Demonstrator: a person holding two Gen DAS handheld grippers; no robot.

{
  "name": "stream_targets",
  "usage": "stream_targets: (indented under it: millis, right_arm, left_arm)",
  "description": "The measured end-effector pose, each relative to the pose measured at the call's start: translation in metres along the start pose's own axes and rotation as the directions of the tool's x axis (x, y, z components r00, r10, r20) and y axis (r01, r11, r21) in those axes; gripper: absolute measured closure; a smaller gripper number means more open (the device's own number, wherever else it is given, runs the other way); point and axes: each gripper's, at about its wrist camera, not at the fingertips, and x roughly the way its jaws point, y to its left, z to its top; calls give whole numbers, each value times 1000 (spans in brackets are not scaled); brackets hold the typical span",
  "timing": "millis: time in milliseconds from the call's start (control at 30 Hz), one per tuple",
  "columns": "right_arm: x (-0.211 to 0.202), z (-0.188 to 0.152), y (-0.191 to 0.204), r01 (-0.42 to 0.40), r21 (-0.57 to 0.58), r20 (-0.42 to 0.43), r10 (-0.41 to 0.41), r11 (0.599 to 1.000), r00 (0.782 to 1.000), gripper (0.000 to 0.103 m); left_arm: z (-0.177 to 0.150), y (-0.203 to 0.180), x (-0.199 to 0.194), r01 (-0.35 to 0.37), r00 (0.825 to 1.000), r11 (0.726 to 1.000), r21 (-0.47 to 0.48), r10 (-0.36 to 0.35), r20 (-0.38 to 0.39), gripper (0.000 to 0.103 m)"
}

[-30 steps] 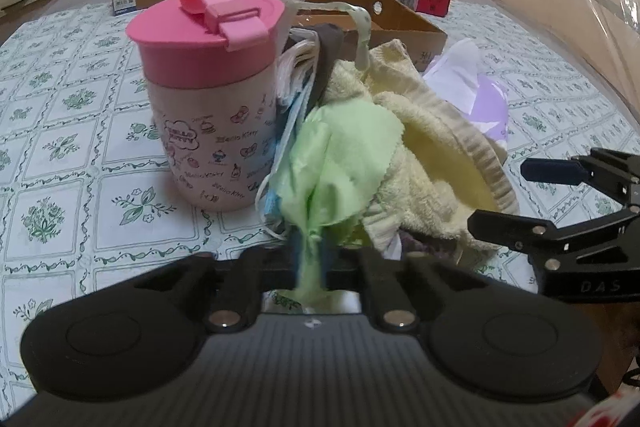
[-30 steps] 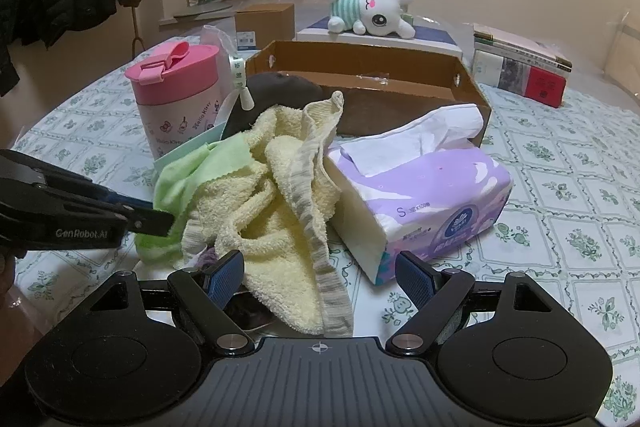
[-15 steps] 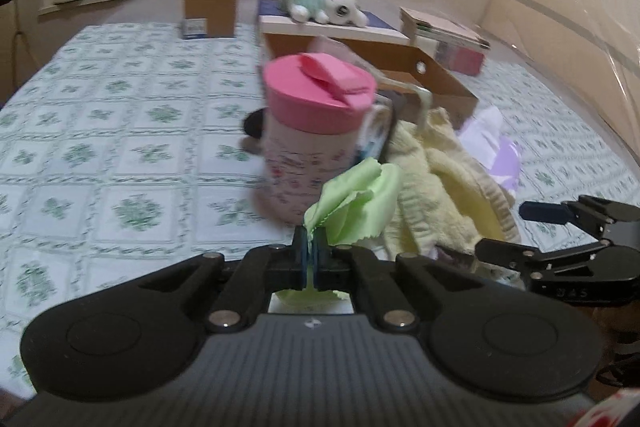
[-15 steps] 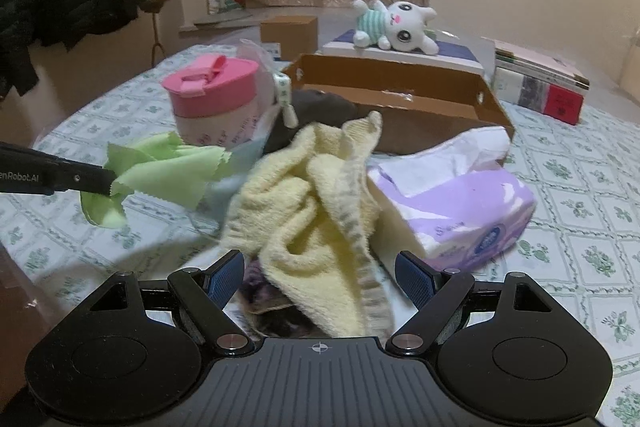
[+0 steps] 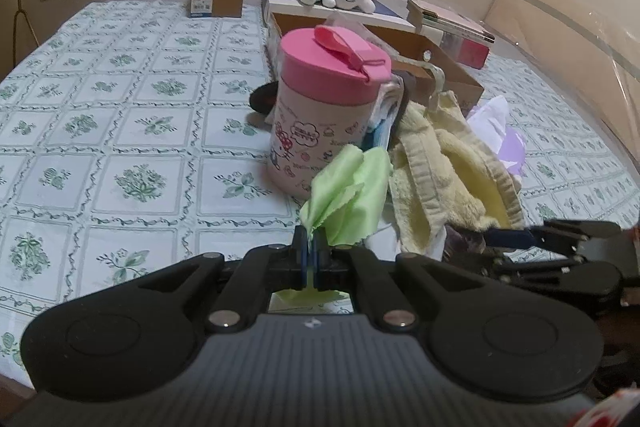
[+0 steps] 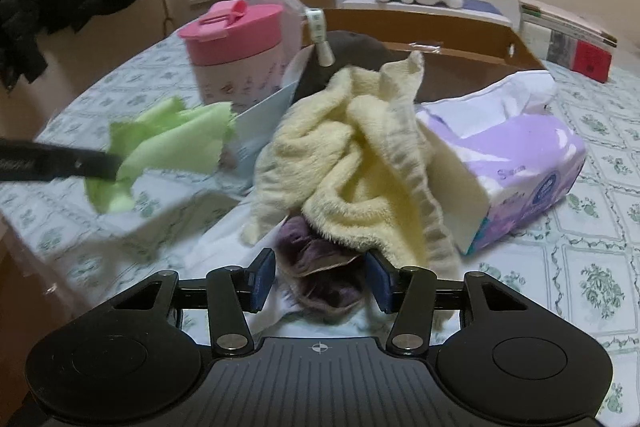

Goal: Organize soft objects
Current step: 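Grasp the dark purple sock with the right gripper while the left gripper lifts the green cloth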

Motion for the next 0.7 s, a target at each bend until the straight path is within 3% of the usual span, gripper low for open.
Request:
stream_targets:
  millis: [100, 200, 267, 700]
  right_arm:
    - [3, 2, 5, 0, -41, -1, 0, 999, 1000, 56]
    - [4, -2, 13, 3, -110, -9, -3, 994, 1000, 74]
    - [0, -7, 16, 9, -128, -5, -10, 992, 1000, 99]
    - [-68, -11, 15, 27, -79, 101, -19, 997, 995, 103]
  left_arm:
    - [-2, -1, 3, 7, 1000, 1000, 0, -7, -8, 101]
    - [-3, -2, 3, 12, 1000, 1000, 1, -12, -10, 101]
    - [-4, -3, 1, 14, 1000, 1000, 3, -14, -8, 101]
    - [-1, -24, -40, 16, 998, 998, 58, -20, 58, 101]
